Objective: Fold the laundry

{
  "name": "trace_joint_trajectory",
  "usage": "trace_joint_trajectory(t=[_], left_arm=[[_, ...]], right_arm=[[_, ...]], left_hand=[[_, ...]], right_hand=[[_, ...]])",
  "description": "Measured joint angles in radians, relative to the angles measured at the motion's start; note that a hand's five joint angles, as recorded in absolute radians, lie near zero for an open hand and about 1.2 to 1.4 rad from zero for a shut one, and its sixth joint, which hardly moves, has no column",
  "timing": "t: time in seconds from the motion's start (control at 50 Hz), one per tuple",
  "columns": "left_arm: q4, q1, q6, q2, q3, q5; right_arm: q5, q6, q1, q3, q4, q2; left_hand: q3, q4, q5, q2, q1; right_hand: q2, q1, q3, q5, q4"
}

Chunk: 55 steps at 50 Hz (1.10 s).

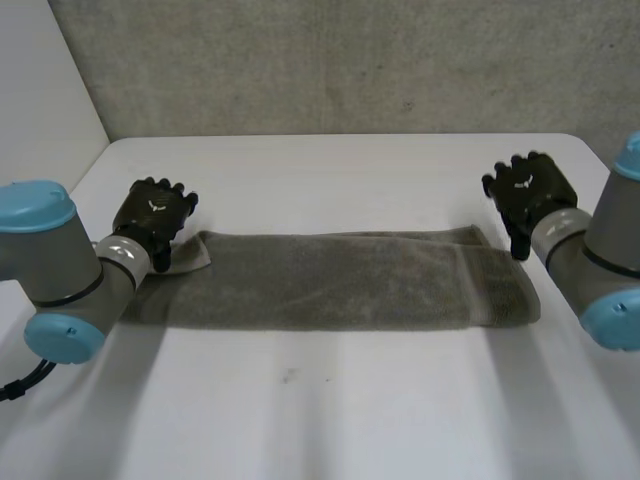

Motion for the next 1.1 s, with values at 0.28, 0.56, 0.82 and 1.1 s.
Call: trace_joint_trajectory(t=[0.28,0.56,0.82,1.1], left_arm=[[-0.006,0.051,0.0,-0.128,0.088,0.006],[0.009,0.112,-0.002,-0.239,0.207,-0.048],[0.02,0.149,-0.07,-0.19,0.178,-0.17],[0.017,0.129,-0.175,-0.074,0.091,-0.154]], right_arm=[[-0.14,0.143,-0.052,0.273,0.066,-0.119],[-0.187,0.203,-0.074,0.354,0.006,-0.126],[-0.186,0.202,-0.102,0.367,-0.04,-0.125],[-0.193,0.196,-0.128,0.375,-0.045,-0.121]], left_hand=[[0.0,0.0,-0.001,-0.001,0.0],[0.036,0.038,0.023,0.037,0.024],[0.039,0.041,0.043,0.04,0.027],[0.036,0.038,0.038,0.038,0.024]], right_hand=[[0.0,0.0,0.0,-0.001,0.0],[0.0,0.0,0.0,-0.002,0.0],[0.0,0.0,0.0,-0.001,0.0],[0.0,0.0,0.0,-0.002,0.0]])
